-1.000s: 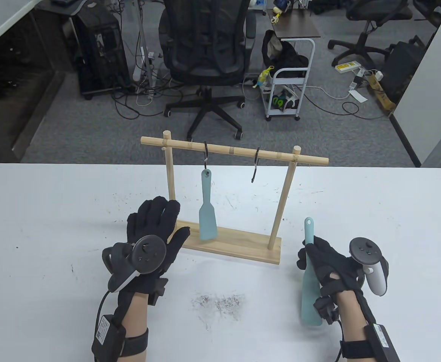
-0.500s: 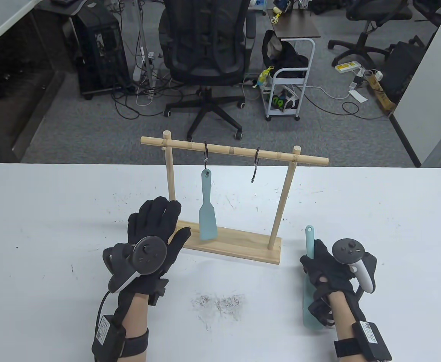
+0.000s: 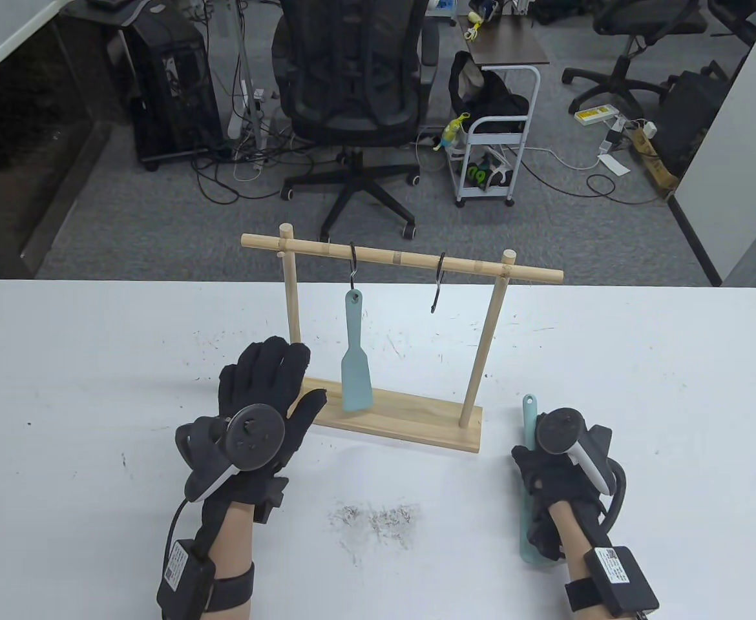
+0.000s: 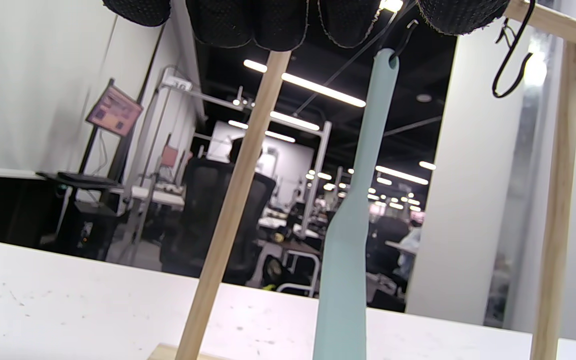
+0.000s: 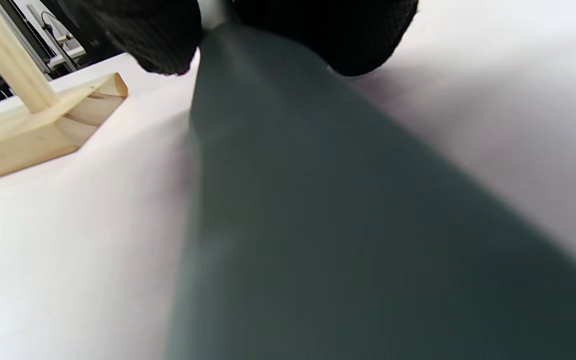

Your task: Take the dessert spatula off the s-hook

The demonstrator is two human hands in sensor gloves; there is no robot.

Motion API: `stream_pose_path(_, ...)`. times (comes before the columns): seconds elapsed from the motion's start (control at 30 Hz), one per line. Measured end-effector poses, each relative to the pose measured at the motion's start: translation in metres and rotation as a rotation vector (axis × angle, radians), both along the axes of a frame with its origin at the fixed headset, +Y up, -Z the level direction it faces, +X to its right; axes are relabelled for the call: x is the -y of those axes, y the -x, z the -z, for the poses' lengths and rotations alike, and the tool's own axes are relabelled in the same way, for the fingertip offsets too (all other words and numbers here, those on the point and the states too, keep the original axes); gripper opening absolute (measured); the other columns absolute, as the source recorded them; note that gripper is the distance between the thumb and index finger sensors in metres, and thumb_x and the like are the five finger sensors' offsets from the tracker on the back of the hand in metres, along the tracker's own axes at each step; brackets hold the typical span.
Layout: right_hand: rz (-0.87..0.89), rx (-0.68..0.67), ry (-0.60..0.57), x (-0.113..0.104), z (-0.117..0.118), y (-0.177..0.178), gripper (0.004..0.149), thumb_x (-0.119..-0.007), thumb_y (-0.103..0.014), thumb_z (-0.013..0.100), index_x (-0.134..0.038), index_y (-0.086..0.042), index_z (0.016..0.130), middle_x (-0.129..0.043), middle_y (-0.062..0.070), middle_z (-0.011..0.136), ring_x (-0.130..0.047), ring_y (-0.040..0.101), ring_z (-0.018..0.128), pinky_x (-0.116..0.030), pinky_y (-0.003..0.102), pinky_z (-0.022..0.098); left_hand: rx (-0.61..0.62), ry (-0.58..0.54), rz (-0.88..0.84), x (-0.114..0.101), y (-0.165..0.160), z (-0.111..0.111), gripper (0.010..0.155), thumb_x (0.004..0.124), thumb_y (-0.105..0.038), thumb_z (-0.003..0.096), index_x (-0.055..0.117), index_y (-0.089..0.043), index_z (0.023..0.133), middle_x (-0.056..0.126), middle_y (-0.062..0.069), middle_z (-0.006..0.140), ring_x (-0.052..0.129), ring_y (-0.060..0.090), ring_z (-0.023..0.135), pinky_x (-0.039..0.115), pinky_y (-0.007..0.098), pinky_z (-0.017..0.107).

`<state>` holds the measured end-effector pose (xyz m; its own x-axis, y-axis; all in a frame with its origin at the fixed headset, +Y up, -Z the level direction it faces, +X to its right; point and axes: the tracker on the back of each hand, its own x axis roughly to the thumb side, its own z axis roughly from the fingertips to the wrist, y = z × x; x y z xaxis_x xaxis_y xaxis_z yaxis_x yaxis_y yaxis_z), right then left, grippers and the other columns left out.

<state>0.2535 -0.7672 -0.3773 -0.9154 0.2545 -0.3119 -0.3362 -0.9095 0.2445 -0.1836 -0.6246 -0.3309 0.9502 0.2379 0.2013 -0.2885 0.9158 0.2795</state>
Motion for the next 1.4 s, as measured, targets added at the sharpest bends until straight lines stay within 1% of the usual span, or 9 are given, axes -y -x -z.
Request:
stream_pose_path(0.37,-0.31,-0.035,-0.007,0.005,-0.001,0.028,0.071,-0.082,-0.047,0.047,-0.057,-0.018,0.107,-0.083,0.007,0.088,-0.093,0.025,0.061,-0.077,0.046,0.053,0.006,0.006,-0.001,0.0,0.0,0.0,0.072,0.06,-0.069,0.0582,0.05,-0.038,0.122,0.053,0.006,0.132,0.055,0.039,0.121,0.051,0.067,0.085)
stream_pose_path(0.67,-0.39,-0.037,0.02,0.007,-0.001,0.037,0.065,-0.078,-0.046,0.049,-0.062,-0.02,0.106,-0.082,0.007,0.089,-0.092,0.025,0.063,-0.076,0.046,0.054,0.008,0.014,-0.005,0.0,0.0,0.0,0.072,0.06,-0.069,0.0583,0.051,-0.038,0.122,0.054,0.006,0.132,0.056,0.039,0.121,0.052,0.067,0.085)
stream_pose_path(0.83,-0.328,-0.034,0.027,0.004,-0.002,0.033,0.066,-0.075,-0.049,0.049,-0.061,-0.02,0.107,-0.08,0.008,0.091,-0.091,0.027,0.065,-0.076,0.047,0.054,0.007,0.016,-0.007,-0.001,0.001,0.0,0.072,0.06,-0.069,0.0583,0.051,-0.038,0.122,0.054,0.006,0.132,0.056,0.039,0.121,0.052,0.067,0.085)
stream_pose_path(0.93,-0.271,-0.026,0.02,-0.008,-0.005,0.028,0.067,-0.073,-0.051,0.05,-0.059,-0.02,0.108,-0.075,0.01,0.098,-0.088,0.032,0.074,-0.073,0.05,0.058,0.008,0.019,-0.009,0.0,0.001,0.0,0.072,0.059,-0.069,0.0584,0.05,-0.038,0.122,0.054,0.006,0.132,0.056,0.039,0.121,0.051,0.067,0.085)
stream_pose_path(1.07,-0.15,-0.044,-0.065,-0.036,-0.013,0.027,0.066,-0.072,-0.051,0.051,-0.059,-0.021,0.108,-0.071,0.01,0.102,-0.085,0.035,0.081,-0.071,0.052,0.061,0.009,0.019,-0.009,-0.001,0.001,0.0,0.072,0.06,-0.069,0.0583,0.051,-0.038,0.122,0.054,0.006,0.132,0.056,0.039,0.121,0.052,0.067,0.085)
stream_pose_path(1.17,-0.022,-0.088,-0.157,-0.067,-0.019,0.031,0.065,-0.072,-0.051,0.051,-0.061,-0.021,0.107,-0.071,0.011,0.104,-0.081,0.037,0.086,-0.069,0.054,0.063,0.008,0.02,-0.008,-0.001,0.001,0.0,0.072,0.06,-0.069,0.0582,0.051,-0.038,0.122,0.055,0.006,0.131,0.056,0.039,0.121,0.052,0.067,0.084)
stream_pose_path(1.2,0.021,-0.107,-0.204,-0.08,-0.023,0.034,0.064,-0.072,-0.051,0.051,-0.061,-0.021,0.107,-0.07,0.011,0.104,-0.081,0.038,0.087,-0.068,0.054,0.063,0.008,0.022,-0.005,-0.001,0.001,0.001,0.072,0.06,-0.069,0.0584,0.051,-0.038,0.122,0.055,0.006,0.131,0.056,0.039,0.121,0.052,0.067,0.085)
stream_pose_path(1.3,0.136,-0.174,-0.321,-0.111,-0.031,0.045,0.063,-0.072,-0.051,0.051,-0.063,-0.021,0.106,-0.072,0.011,0.104,-0.08,0.039,0.087,-0.067,0.055,0.064,0.008,0.023,-0.002,-0.001,0.0,0.001,0.072,0.059,-0.069,0.0583,0.051,-0.038,0.122,0.055,0.006,0.131,0.056,0.039,0.121,0.052,0.067,0.085)
stream_pose_path(1.4,0.291,-0.26,-0.366,-0.136,-0.038,0.058,0.063,-0.071,-0.051,0.052,-0.064,-0.02,0.106,-0.072,0.012,0.104,-0.079,0.04,0.089,-0.067,0.056,0.064,0.01,0.023,-0.004,-0.001,0.0,0.001,0.072,0.06,-0.069,0.0583,0.051,-0.038,0.122,0.055,0.006,0.131,0.056,0.039,0.121,0.052,0.067,0.084)
